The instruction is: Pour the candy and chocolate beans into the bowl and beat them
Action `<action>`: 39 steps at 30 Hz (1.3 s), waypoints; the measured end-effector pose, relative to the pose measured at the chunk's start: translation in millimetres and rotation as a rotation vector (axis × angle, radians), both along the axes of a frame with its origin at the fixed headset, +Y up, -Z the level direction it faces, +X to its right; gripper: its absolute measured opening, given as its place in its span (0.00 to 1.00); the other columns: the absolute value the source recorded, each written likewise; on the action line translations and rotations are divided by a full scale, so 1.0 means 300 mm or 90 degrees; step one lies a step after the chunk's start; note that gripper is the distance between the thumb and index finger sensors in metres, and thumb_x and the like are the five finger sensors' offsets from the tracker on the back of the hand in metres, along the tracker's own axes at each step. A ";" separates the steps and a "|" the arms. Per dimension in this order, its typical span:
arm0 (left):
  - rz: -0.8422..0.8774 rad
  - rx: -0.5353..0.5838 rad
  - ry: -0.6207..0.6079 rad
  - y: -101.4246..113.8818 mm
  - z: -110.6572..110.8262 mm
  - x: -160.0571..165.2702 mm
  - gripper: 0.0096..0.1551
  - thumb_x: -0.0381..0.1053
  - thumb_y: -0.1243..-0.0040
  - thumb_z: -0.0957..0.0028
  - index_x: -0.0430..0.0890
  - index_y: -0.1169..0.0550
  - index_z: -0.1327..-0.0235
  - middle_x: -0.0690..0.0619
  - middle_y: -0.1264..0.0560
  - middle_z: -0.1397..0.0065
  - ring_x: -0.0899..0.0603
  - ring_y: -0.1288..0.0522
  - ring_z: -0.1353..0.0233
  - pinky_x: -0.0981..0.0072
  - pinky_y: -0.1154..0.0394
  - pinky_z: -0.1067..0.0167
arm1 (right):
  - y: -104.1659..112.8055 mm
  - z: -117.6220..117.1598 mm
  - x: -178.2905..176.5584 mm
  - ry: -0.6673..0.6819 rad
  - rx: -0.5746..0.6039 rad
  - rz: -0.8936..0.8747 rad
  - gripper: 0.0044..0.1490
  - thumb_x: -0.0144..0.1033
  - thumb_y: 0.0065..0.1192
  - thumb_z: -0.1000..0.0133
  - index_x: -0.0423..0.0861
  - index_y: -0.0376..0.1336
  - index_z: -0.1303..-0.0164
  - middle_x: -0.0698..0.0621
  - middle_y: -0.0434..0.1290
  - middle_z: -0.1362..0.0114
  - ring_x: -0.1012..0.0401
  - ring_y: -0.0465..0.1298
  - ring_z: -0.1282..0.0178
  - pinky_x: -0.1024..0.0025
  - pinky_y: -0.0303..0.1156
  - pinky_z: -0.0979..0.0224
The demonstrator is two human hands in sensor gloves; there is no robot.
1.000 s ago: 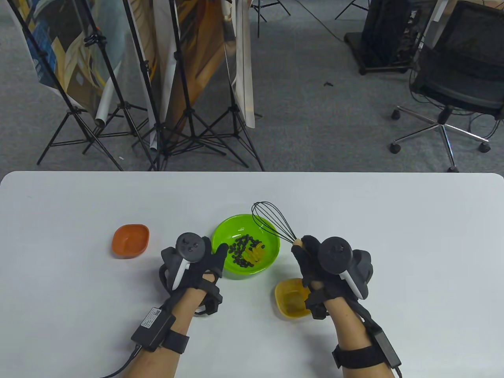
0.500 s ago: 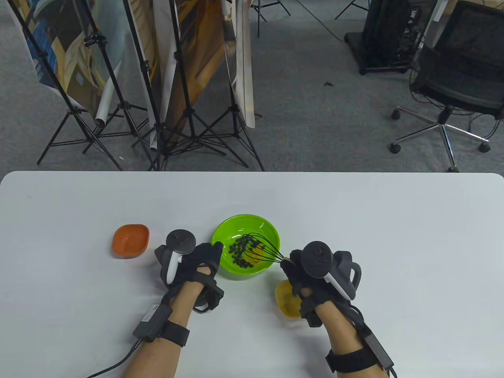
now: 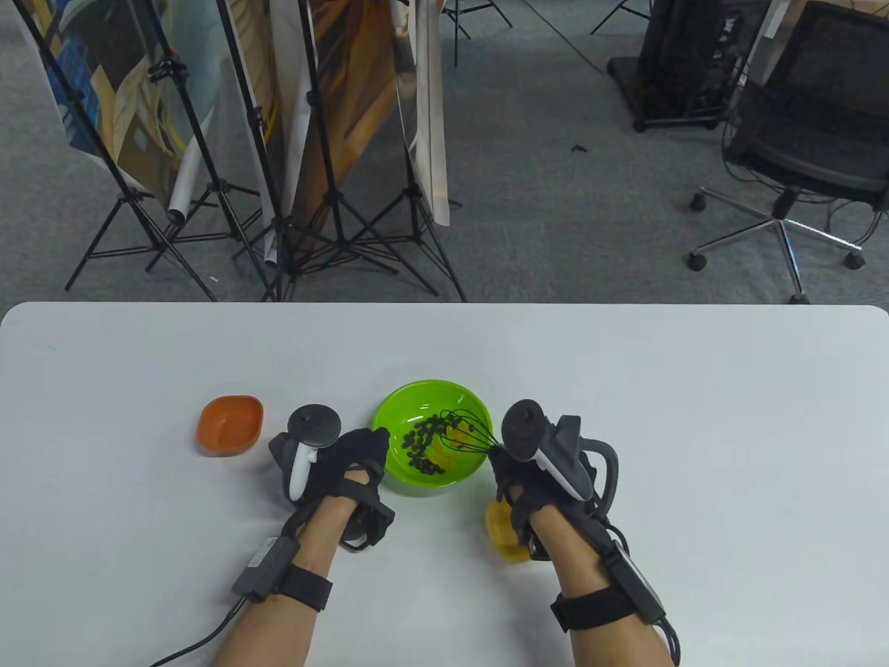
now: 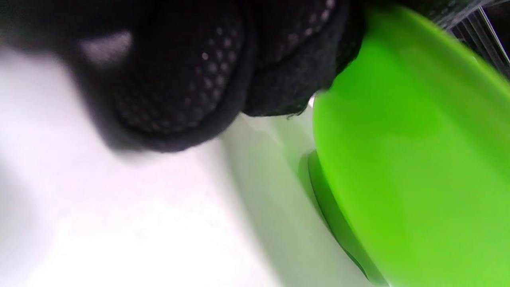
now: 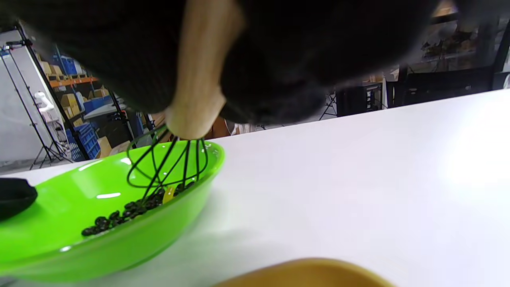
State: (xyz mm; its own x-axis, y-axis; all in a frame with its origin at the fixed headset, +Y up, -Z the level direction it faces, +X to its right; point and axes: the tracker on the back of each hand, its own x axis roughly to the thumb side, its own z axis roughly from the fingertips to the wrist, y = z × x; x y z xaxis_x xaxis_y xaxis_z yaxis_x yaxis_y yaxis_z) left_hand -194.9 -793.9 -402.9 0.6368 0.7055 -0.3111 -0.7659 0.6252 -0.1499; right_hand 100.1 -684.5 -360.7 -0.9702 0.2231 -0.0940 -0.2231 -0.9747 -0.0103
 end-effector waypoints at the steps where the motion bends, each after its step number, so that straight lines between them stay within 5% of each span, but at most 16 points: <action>1: 0.004 -0.002 -0.009 -0.001 -0.002 0.002 0.25 0.66 0.43 0.50 0.45 0.16 0.64 0.58 0.12 0.74 0.48 0.11 0.72 0.67 0.16 0.80 | -0.008 -0.004 -0.005 -0.008 0.012 -0.003 0.33 0.54 0.71 0.48 0.41 0.75 0.44 0.43 0.84 0.63 0.58 0.79 0.86 0.64 0.80 0.85; 9: 0.056 -0.030 -0.021 -0.016 -0.009 -0.003 0.26 0.66 0.47 0.48 0.46 0.18 0.60 0.59 0.13 0.71 0.48 0.11 0.69 0.67 0.15 0.76 | -0.072 -0.002 -0.086 0.057 -0.018 -0.074 0.33 0.55 0.70 0.48 0.41 0.76 0.44 0.43 0.84 0.64 0.59 0.80 0.87 0.65 0.80 0.86; 15: 0.044 -0.030 -0.007 -0.015 -0.008 -0.003 0.25 0.66 0.47 0.48 0.46 0.18 0.61 0.59 0.14 0.71 0.49 0.11 0.69 0.67 0.15 0.75 | 0.004 0.032 -0.065 0.105 -0.066 -0.035 0.33 0.55 0.74 0.49 0.41 0.77 0.46 0.43 0.85 0.65 0.58 0.80 0.87 0.64 0.80 0.86; 22: 0.028 -0.028 -0.015 -0.015 -0.010 0.004 0.24 0.67 0.46 0.49 0.48 0.18 0.63 0.61 0.14 0.73 0.50 0.11 0.69 0.68 0.15 0.75 | 0.060 0.039 0.006 0.038 -0.047 0.044 0.33 0.55 0.76 0.51 0.41 0.78 0.47 0.42 0.85 0.64 0.57 0.80 0.86 0.63 0.80 0.85; 30: 0.036 -0.032 -0.019 -0.019 -0.012 0.003 0.24 0.67 0.45 0.49 0.47 0.18 0.64 0.61 0.14 0.74 0.50 0.11 0.69 0.67 0.15 0.75 | -0.017 -0.003 -0.012 -0.013 -0.023 -0.009 0.35 0.55 0.70 0.48 0.38 0.76 0.47 0.43 0.84 0.65 0.59 0.79 0.87 0.64 0.80 0.86; 39: 0.051 -0.036 -0.015 -0.020 -0.010 -0.002 0.24 0.67 0.46 0.49 0.48 0.19 0.63 0.62 0.15 0.73 0.50 0.11 0.68 0.67 0.14 0.74 | -0.076 0.005 -0.077 0.068 -0.058 -0.112 0.35 0.55 0.69 0.48 0.37 0.76 0.47 0.43 0.84 0.66 0.59 0.79 0.88 0.64 0.80 0.87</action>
